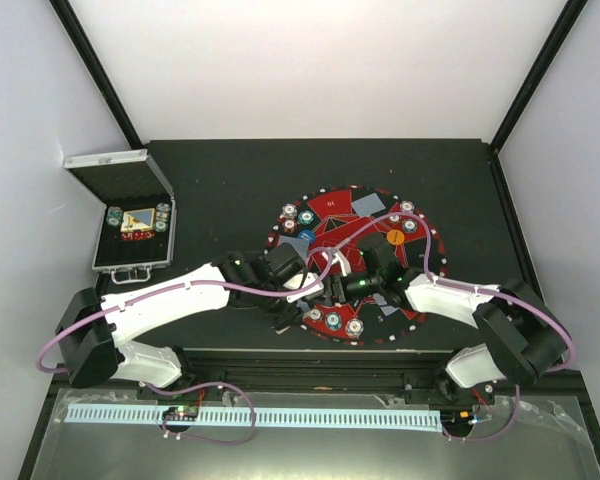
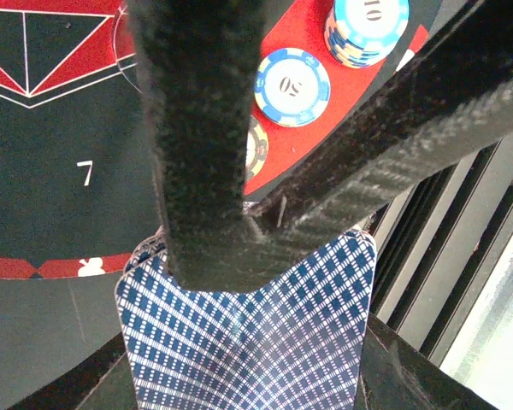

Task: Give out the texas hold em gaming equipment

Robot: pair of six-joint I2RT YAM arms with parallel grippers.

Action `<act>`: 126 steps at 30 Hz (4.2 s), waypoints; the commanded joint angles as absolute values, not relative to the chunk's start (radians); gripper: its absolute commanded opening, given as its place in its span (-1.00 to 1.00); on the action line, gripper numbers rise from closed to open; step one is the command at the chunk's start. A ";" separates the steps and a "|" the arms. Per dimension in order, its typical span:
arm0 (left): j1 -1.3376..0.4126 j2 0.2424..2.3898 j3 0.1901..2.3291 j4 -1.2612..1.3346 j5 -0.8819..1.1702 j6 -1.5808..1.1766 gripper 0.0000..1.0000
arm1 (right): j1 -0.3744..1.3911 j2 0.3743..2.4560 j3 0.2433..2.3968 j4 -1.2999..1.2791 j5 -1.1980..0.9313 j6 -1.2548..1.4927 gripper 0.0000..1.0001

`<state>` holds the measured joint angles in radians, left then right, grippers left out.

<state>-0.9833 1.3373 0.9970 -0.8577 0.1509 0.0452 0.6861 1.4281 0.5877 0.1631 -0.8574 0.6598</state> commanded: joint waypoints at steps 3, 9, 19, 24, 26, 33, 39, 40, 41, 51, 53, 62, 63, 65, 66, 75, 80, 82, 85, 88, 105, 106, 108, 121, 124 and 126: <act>-0.989 1.324 1.006 -0.829 0.171 0.058 0.03 | 0.693 1.446 0.615 0.174 -0.904 0.617 0.57; -0.989 1.327 1.008 -0.828 0.178 0.060 0.04 | 0.699 1.502 0.694 -0.011 -0.936 0.452 0.51; -0.989 1.319 1.006 -0.830 0.176 0.060 0.04 | 0.706 1.538 0.714 -0.106 -0.883 0.315 0.37; -0.989 1.318 1.006 -0.830 0.178 0.058 0.03 | 0.706 1.501 0.700 -0.118 -0.789 0.315 0.16; -0.989 1.319 1.006 -0.832 0.179 0.058 0.03 | 0.706 1.484 0.699 -0.117 -0.779 0.321 0.08; -0.990 1.322 1.008 -0.832 0.177 0.058 0.03 | 0.703 1.461 0.718 -0.153 -0.774 0.308 -0.19; -0.989 1.323 1.006 -0.831 0.175 0.058 0.03 | 0.694 1.438 0.719 -0.164 -0.806 0.312 -0.36; -0.989 1.325 1.007 -0.830 0.175 0.058 0.03 | 0.694 1.433 0.720 -0.168 -0.807 0.311 -0.38; -0.989 1.326 1.006 -0.831 0.174 0.058 0.03 | 0.690 1.426 0.721 -0.171 -0.807 0.311 -0.40; -0.990 1.335 1.008 -0.831 0.170 0.057 0.03 | 0.681 1.391 0.721 -0.150 -0.896 0.336 -0.79; -0.989 1.336 1.008 -0.831 0.170 0.057 0.03 | 0.681 1.384 0.722 -0.154 -0.900 0.335 -0.91; -0.989 1.338 1.006 -0.831 0.157 0.055 0.03 | 0.662 1.338 0.721 -0.162 -0.903 0.352 -0.98; -0.989 1.338 1.006 -0.830 0.156 0.054 0.03 | 0.656 1.333 0.723 -0.170 -0.895 0.352 -0.98; -0.989 1.339 1.006 -0.829 0.154 0.054 0.03 | 0.640 1.324 0.728 -0.194 -0.876 0.350 -0.98; -0.989 1.339 1.006 -0.828 0.153 0.054 0.03 | 0.630 1.319 0.729 -0.202 -0.872 0.351 -0.98; -0.987 1.352 1.006 -0.831 0.093 0.049 0.02 | 0.468 1.254 0.713 -0.246 -0.861 0.390 -0.98; -0.945 1.353 1.005 -0.832 0.053 0.049 0.02 | 0.386 1.204 0.700 -0.218 -0.744 0.483 -0.98; -0.924 1.351 1.005 -0.833 0.044 0.048 0.02 | 0.385 1.203 0.691 -0.163 -0.700 0.544 -0.98; -0.873 1.339 1.006 -0.840 0.016 0.042 0.02 | 0.385 1.231 0.675 -0.056 -0.640 0.655 -0.98; -0.794 1.317 1.008 -0.846 0.000 0.034 0.02 | 0.387 1.296 0.660 0.079 -0.584 0.767 -0.98; -0.709 1.310 1.008 -0.847 0.013 0.030 0.03 | 0.621 1.775 0.976 0.214 -0.501 0.932 -0.98; -0.709 1.310 1.010 -0.849 0.015 0.030 0.02 | 0.630 1.798 0.989 0.216 -0.496 0.941 -0.98; -0.709 1.309 1.009 -0.847 0.021 0.031 0.02 | 0.638 1.836 1.003 0.217 -0.479 0.954 -0.98; -0.709 1.285 0.999 -0.835 0.036 0.031 0.02 | 0.639 1.933 1.032 0.148 -0.404 0.939 -0.98; -0.709 1.288 0.999 -0.835 0.043 0.032 0.03 | 0.639 1.932 1.027 0.125 -0.381 0.935 -0.98; -0.709 1.289 0.998 -0.834 0.043 0.033 0.03 | 0.638 1.928 1.026 0.110 -0.367 0.931 -0.98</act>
<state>-0.7143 1.3144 0.9913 -0.8402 0.0269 0.0341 0.6384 1.9198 1.0042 0.1497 -0.4225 0.9474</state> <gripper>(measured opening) 0.515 0.012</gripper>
